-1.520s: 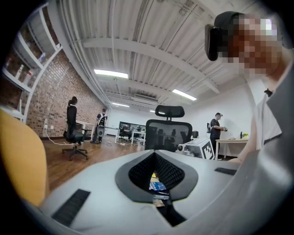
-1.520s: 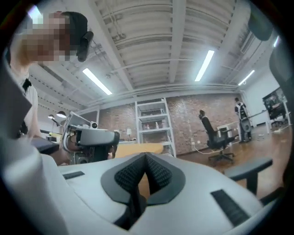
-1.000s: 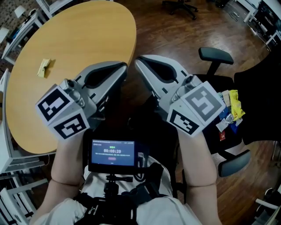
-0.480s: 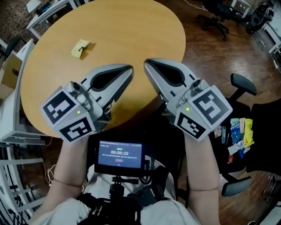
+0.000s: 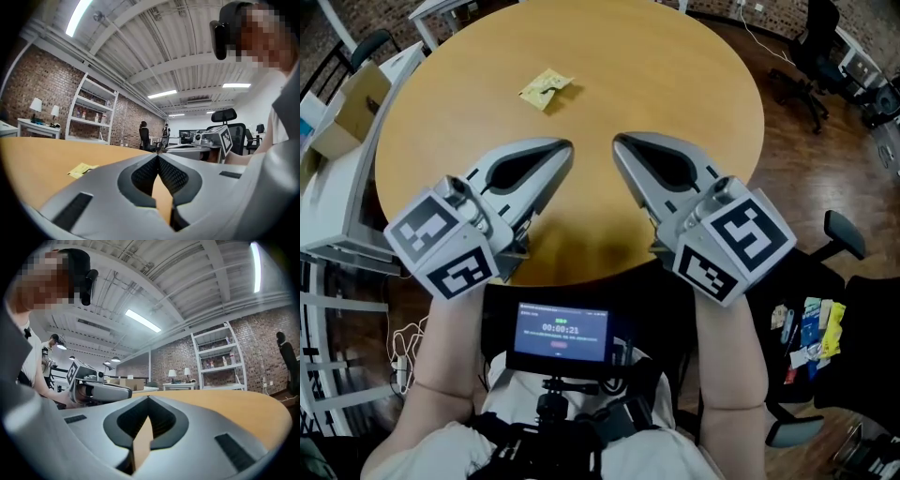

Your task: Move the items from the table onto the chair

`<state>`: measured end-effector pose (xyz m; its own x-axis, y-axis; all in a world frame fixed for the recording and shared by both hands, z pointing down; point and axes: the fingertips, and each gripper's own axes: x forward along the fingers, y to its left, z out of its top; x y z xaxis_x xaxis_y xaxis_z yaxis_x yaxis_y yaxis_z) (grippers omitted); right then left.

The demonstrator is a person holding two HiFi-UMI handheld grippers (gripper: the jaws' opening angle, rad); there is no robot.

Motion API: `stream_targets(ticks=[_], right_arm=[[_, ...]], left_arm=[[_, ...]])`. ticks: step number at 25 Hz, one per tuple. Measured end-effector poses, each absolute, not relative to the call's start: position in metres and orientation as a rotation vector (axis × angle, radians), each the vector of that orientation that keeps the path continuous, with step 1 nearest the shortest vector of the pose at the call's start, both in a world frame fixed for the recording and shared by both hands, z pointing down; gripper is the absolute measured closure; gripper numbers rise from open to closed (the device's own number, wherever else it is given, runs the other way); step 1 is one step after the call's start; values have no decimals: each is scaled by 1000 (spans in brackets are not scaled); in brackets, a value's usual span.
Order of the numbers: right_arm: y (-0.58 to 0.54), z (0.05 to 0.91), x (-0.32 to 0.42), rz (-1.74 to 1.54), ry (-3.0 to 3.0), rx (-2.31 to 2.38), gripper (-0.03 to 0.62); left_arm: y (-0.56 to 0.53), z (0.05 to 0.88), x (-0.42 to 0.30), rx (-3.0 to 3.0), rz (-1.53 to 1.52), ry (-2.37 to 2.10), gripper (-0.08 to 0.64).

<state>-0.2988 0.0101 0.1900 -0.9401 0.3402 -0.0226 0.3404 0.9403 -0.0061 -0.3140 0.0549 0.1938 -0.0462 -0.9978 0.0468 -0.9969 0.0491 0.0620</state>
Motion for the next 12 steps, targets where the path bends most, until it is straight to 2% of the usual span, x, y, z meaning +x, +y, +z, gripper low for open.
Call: stream_targets(ticks=[12], right_arm=[[96,201,-360,-10,3046,787,589]], left_arm=[[140,209,-371,1909,10,-2398,551]])
